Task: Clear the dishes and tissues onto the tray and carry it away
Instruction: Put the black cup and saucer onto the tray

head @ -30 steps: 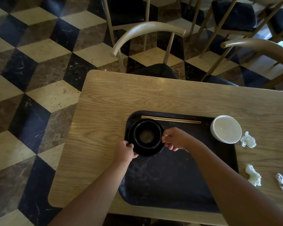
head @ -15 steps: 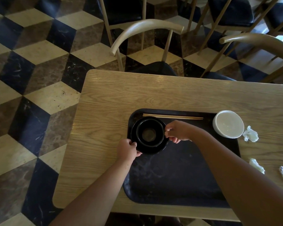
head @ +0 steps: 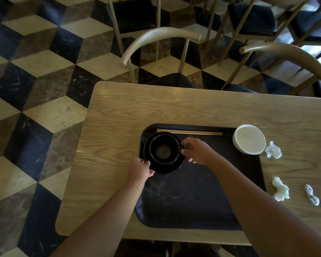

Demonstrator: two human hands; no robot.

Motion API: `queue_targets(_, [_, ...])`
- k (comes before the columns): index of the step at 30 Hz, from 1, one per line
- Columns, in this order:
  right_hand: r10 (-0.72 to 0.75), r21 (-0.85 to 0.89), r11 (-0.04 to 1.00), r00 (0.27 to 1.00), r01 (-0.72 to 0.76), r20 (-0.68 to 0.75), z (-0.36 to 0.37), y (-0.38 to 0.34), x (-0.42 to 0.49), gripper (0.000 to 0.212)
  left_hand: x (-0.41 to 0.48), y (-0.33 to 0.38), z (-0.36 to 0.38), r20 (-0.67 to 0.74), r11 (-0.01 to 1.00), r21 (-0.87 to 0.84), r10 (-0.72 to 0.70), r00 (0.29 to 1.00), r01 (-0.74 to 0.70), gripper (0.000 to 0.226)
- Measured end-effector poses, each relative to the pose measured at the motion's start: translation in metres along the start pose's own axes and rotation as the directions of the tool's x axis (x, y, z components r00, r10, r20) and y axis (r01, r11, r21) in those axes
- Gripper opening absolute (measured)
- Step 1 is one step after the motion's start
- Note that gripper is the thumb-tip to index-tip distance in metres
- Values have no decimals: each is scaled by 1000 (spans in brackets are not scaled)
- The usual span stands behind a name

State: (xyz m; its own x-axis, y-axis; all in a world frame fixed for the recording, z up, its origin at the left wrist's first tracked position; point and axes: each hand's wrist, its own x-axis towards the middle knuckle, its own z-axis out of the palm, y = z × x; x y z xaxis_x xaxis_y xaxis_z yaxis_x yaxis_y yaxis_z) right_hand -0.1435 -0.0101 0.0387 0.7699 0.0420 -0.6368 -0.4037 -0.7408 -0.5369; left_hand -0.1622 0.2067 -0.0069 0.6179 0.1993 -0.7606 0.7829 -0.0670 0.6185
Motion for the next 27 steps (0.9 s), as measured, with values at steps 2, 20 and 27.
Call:
queue_targets(2, [2,57,998,1000,-1,-20,0,6,-6,27,-6,-1,1,-6,1000,5,9,1000,-9,13])
queue_targets(20, [-51,81,995,997,56,-58,-48,189,-146,10,-148,-83,104,-43,779,555,376,926,-291,18])
queue_targets(27, [2,91,996,984,14,-176,-64,276,-201,23,-186,-94,171,100,594,691,485,869,-412,22])
